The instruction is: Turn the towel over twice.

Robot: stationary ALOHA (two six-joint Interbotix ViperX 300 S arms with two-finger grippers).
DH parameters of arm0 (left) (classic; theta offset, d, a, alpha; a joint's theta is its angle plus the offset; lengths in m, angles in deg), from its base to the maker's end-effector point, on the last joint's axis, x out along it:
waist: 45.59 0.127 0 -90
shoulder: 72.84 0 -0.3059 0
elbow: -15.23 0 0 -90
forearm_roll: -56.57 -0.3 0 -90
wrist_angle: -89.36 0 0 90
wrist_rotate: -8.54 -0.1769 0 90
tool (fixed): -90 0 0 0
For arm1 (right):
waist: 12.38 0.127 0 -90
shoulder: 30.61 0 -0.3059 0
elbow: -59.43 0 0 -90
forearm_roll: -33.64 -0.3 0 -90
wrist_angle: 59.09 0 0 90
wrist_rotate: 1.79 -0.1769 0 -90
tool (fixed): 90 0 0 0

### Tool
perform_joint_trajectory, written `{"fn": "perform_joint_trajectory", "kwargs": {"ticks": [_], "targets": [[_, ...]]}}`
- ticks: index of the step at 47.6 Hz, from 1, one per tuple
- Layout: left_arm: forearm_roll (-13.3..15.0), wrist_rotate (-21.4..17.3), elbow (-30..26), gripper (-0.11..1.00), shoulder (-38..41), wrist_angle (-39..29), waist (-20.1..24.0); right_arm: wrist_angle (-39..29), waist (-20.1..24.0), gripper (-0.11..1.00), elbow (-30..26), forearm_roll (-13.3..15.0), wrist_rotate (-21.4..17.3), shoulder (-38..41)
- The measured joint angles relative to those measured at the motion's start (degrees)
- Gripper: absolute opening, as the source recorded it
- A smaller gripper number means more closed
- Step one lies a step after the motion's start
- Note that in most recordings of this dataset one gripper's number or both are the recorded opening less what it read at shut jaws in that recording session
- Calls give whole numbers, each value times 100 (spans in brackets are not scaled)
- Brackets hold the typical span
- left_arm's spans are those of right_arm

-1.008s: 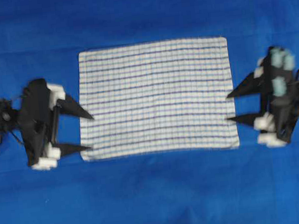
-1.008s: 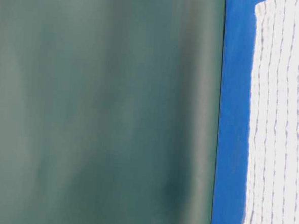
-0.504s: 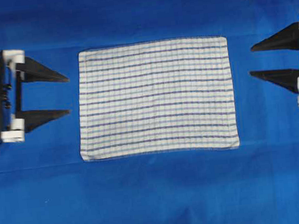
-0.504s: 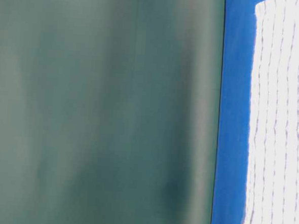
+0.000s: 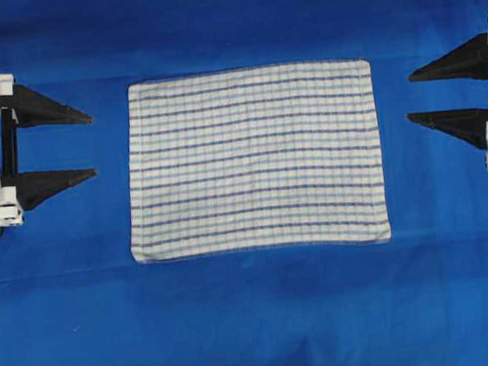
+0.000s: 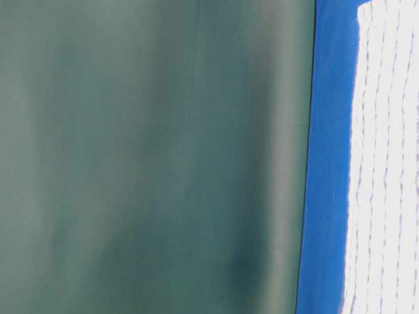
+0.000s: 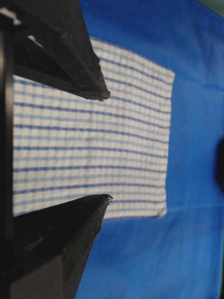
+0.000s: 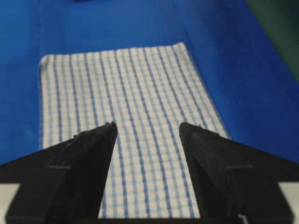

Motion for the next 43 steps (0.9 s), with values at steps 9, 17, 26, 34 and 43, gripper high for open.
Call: {"fn": "perform_joint_trajectory", "kwargs": {"ticks": [9, 17, 26, 34, 43], "targets": [[9, -79, 141, 76, -299, -79, 0, -185, -9, 64, 167, 18, 0, -448], [9, -88, 483, 76, -773, -123, 0, -220, -9, 64, 589, 9, 0, -1125], [0, -18, 817, 76, -1406, -264, 0, -185, -9, 64, 1116, 9, -9, -1775], [0, 0, 1116, 75, -1846, -334, 9, -18, -44, 64, 1547, 0, -176, -2127], [0, 0, 1397, 75, -2074, -334, 9, 79, -325, 63, 1863, 0, -413, -2355]]}}
